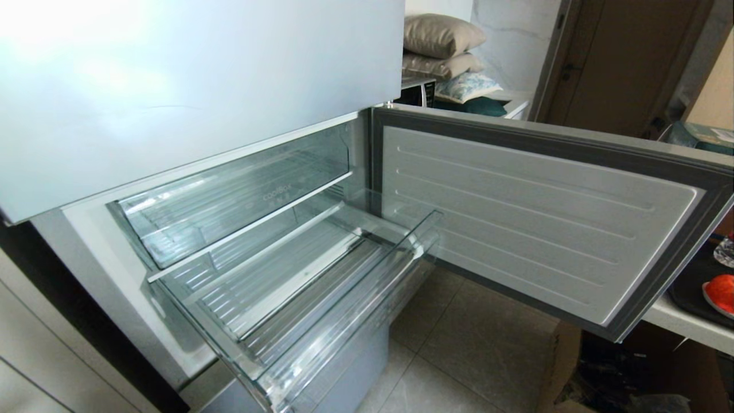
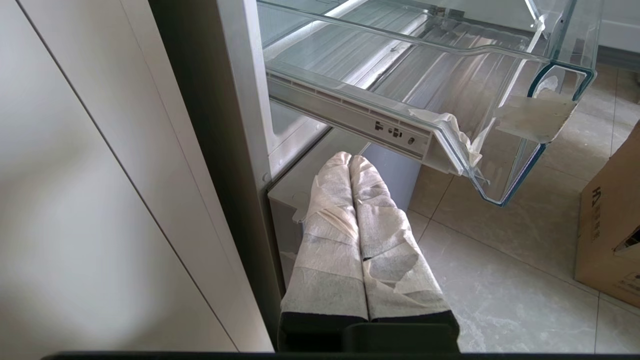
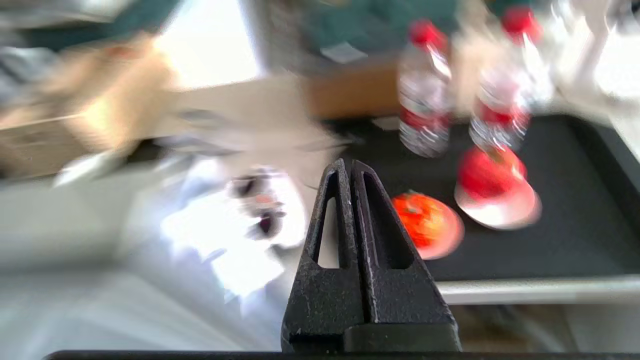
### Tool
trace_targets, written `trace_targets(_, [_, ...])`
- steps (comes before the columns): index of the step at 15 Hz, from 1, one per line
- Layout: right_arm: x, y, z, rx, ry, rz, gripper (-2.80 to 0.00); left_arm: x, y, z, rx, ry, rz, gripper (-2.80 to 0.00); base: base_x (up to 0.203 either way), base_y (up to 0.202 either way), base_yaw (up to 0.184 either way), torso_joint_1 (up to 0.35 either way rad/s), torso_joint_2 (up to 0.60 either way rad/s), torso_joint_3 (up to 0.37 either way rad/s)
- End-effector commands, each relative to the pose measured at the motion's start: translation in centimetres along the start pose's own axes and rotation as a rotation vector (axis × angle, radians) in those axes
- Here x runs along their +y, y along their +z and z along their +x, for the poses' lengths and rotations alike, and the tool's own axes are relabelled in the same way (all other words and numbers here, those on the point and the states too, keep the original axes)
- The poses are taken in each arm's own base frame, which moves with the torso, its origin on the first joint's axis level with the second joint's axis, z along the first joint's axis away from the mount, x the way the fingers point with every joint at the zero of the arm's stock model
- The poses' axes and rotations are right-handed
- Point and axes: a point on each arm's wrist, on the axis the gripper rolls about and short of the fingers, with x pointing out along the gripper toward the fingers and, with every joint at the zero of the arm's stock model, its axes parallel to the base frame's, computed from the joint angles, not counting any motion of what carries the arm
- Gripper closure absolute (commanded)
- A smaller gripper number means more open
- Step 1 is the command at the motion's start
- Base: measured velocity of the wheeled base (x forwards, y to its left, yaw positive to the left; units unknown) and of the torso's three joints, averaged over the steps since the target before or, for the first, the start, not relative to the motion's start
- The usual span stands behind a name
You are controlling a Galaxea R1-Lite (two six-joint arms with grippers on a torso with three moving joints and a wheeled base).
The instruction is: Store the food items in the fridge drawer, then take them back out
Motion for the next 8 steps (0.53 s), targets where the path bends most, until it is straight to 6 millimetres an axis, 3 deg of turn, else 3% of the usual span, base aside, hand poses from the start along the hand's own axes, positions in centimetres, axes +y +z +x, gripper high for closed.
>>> trace_targets(1, [2.4, -0.1, -8.6, -0.151, 0.161, -0.05, 0.0, 0.0, 0.0, 0.0, 0.001, 0.001, 0.0, 0.0, 0.0, 0.0, 0.0, 0.0, 0.0, 0.0])
trace_targets(3, [3.1, -3.5, -11.8, -0.082, 0.395, -0.123, 0.0, 0.0, 0.0, 0.0, 0.001, 0.001, 0.0, 0.0, 0.0, 0.0, 0.0, 0.0, 0.0, 0.0])
trace_targets(4, [3.1, -5.2, -12.2, -0.016, 0.487, -0.164, 0.0, 0.0, 0.0, 0.0, 0.0, 0.001, 0.0, 0.0, 0.0, 0.0, 0.0, 0.0, 0.0, 0.0])
trace_targets(6, [4.0, -8.0, -11.1, 0.154, 0.621, -0.225, 0.0, 0.0, 0.0, 0.0, 0.001, 0.001, 0.0, 0.0, 0.0, 0.0, 0.0, 0.0, 0.0, 0.0])
trace_targets(8, [6.1, -10.4, -7.8, 0.356, 0.644, -0.248, 0.0, 0.0, 0.0, 0.0, 0.001, 0.001, 0.0, 0.0, 0.0, 0.0, 0.0, 0.0, 0.0, 0.0])
